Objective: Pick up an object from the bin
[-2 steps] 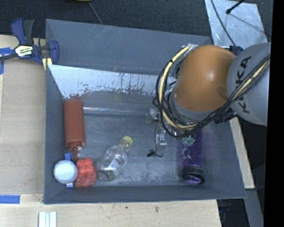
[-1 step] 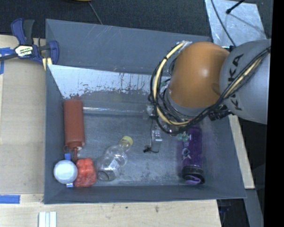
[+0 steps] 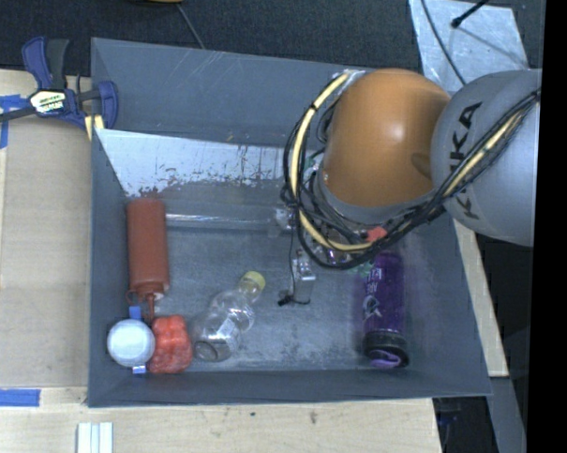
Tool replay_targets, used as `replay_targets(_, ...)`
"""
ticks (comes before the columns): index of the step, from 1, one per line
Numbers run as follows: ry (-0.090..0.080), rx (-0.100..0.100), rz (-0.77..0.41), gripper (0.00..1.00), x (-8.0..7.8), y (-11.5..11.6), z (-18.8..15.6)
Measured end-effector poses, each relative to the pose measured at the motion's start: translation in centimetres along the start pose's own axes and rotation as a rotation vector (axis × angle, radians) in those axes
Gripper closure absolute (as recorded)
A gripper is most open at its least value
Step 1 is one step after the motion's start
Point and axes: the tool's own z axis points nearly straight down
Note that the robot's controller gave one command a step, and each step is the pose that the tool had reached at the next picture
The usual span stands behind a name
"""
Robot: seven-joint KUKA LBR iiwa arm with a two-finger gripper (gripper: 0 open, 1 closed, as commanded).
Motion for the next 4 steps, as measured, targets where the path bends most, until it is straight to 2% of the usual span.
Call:
replay_targets(1, -0.021, -0.002, -0.073, 0.00, -2.4, -3.6, -1.3)
replay_targets(2, -0.010, 0.005, -0.039, 0.00, -4.6, -6.5, -2.1)
replay_targets(3, -0.014, -0.002, -0.101, 0.00, -4.9, -5.9, -1.7)
replay_targets(4, -0.014, 0.000, -0.003, 0.00, -4.7, -9.7, -1.9)
